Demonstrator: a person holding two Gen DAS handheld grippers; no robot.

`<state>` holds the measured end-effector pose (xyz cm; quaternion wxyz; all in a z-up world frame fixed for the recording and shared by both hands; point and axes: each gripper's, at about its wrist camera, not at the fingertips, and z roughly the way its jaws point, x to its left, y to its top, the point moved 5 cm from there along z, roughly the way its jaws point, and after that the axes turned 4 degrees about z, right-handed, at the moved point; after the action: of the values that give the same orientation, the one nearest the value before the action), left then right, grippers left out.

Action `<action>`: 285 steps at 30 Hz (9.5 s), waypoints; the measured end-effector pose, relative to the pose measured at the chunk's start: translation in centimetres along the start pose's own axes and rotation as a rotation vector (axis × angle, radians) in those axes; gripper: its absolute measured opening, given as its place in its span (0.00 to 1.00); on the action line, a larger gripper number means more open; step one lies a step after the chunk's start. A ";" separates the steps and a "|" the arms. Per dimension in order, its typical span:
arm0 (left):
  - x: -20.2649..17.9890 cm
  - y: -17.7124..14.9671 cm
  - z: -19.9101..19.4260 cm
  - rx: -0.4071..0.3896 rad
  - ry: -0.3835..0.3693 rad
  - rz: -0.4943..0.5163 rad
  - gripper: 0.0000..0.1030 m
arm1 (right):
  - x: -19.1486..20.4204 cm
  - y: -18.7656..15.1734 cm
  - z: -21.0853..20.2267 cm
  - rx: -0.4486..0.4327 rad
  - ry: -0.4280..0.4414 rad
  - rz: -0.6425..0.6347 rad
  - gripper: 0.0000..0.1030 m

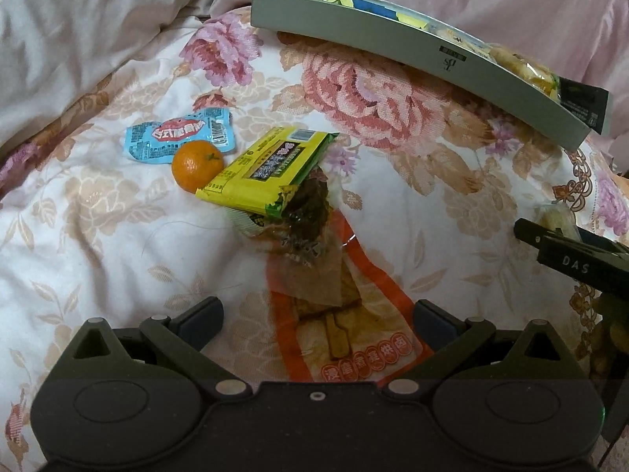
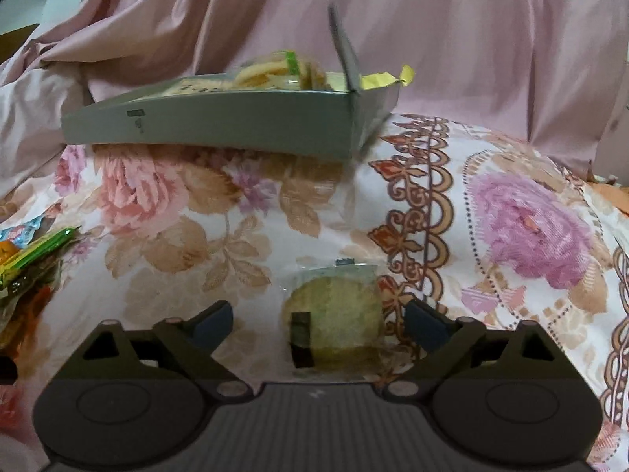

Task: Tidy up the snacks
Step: 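Close the right tool on the round wrapped cake, then lower the left tool onto the orange-red tofu bag while the right tool holds the cake, then close the left tool on the tofu bag while the right tool holds the cake, then lift the tofu bag with the left tool while the right tool carries the cake over the box, then lower both snacks into the grey box and open both tools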

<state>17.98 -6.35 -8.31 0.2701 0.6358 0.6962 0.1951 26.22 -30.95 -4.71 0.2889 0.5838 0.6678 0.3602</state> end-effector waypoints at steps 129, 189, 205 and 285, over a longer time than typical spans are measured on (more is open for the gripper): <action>1.8 -0.8 -2.8 0.170 -0.153 -0.148 0.49 | 11.1 -4.7 -6.4 0.070 0.250 -0.255 0.52; -1.5 0.0 -6.7 -0.037 -0.263 0.036 0.44 | 10.5 -3.6 -7.3 -0.041 0.174 -0.271 0.52; -3.9 4.4 -7.7 -0.173 -0.333 -0.004 0.44 | 7.9 -1.0 -7.6 -0.149 0.106 -0.165 0.52; 3.9 26.0 4.3 -0.361 -0.122 -0.180 0.80 | 11.7 16.0 3.5 -0.258 0.123 -0.170 0.83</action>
<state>40.80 0.18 3.81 0.4376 0.5231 0.6862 0.2531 36.43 -17.94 6.81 0.3496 0.4600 0.6794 0.4524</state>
